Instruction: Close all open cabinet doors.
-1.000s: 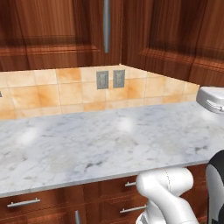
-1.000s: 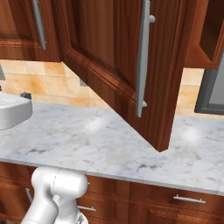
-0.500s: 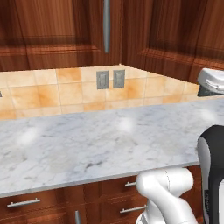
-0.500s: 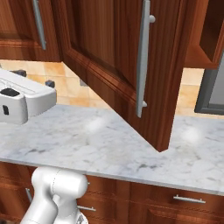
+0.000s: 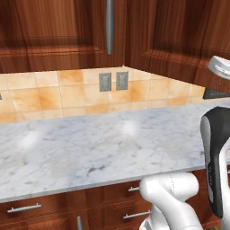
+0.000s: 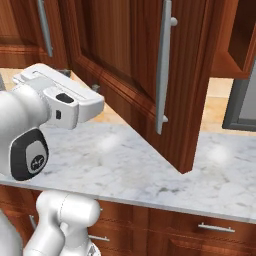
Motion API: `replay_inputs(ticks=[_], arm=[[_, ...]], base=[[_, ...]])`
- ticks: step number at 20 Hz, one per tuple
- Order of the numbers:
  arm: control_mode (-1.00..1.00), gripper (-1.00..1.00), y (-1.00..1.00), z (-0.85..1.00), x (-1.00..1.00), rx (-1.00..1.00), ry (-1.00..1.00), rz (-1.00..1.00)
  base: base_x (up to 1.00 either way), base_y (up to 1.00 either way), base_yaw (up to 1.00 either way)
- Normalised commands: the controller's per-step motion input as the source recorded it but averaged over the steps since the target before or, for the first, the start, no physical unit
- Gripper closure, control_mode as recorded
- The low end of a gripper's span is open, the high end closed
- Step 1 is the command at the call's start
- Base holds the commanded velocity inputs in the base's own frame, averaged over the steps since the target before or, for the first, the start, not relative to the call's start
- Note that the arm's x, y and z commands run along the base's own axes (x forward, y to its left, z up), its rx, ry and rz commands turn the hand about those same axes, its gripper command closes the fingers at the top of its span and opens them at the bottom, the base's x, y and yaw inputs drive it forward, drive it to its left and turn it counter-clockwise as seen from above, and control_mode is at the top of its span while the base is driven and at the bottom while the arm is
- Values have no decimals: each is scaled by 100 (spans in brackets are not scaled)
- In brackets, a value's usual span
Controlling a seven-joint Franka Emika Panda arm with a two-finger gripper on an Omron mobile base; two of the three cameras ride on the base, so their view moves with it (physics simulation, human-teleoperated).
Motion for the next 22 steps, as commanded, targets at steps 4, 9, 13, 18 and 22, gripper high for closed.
replay_inputs(ticks=[4, 9, 13, 18, 22], arm=[[-100, -100, -60, -1, 51, 7, -11, 0], [-100, -100, -57, 0, 52, 7, -8, 0], [-100, -100, -50, 0, 46, 6, -3, 0], [-100, -100, -41, 0, 47, 5, -2, 0], [-100, -100, -13, 0, 83, 6, -5, 8]], base=[[0, 0, 0], [0, 0, 0], [0, 0, 0], [0, 0, 0], [0, 0, 0]])
